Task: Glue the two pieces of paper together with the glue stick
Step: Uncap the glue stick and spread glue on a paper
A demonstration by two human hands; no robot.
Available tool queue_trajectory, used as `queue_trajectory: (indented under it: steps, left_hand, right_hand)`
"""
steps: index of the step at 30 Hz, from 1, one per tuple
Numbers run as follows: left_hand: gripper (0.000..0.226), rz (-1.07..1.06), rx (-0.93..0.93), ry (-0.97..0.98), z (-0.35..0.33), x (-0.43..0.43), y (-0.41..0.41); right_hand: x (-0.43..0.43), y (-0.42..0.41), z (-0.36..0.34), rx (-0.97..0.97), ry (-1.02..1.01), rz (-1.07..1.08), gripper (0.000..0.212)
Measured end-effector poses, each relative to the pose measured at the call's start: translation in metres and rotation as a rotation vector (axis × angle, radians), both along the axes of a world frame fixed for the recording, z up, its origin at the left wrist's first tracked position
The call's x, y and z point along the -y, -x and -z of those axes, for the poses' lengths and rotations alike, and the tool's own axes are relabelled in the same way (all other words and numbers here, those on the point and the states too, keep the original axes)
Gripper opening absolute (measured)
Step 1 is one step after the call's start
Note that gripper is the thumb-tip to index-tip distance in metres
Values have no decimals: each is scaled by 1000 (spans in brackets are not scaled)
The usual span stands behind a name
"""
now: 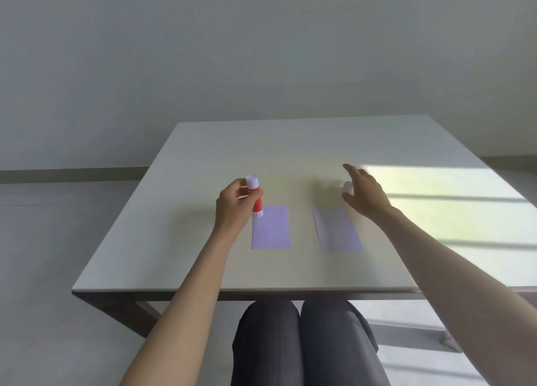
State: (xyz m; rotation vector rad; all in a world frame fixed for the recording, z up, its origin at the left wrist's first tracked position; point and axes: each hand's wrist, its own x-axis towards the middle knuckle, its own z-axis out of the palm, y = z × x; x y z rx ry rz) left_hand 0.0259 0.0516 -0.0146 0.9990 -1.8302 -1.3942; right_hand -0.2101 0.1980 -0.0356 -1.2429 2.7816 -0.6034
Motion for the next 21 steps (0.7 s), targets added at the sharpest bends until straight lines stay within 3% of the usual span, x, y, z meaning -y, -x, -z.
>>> queue_trajectory:
  steps: [2, 4, 6, 8, 12, 14, 17, 19, 21]
  left_hand:
    - [17, -16, -69, -24, 1, -4, 2]
    - [11, -56, -224, -151, -2, -10, 8]
    - [4, -68, -453, -351, -8, -17, 15]
    - [1, -61, -601, -450, -12, -23, 21]
    - [1, -69, -688, -528, -10, -38, 21]
    - [0, -73, -722, -545, -7, -43, 18]
    - [7, -15, -697, -470, -7, -44, 16]
    - [8, 52, -685, -441, -9, -44, 14]
    - [9, 76, -689, -430, -12, -44, 13]
  right_hand:
    - [0, -16, -10, -110, 113, 9, 64]
    - [5, -48, -19, -47, 369, -64, 55]
    - [9, -90, -25, 276, 556, -187, 45]
    - [13, -123, -24, 618, 608, -260, 36]
    - [20, -141, -22, 843, 793, -149, 18]
    - [23, -141, -23, 981, 835, -93, 23]
    - [26, -144, -29, 1379, 796, 70, 41]
    - [26, -145, -31, 1363, 705, 116, 52]
    - [22, -145, -32, 1178, 691, 66, 56]
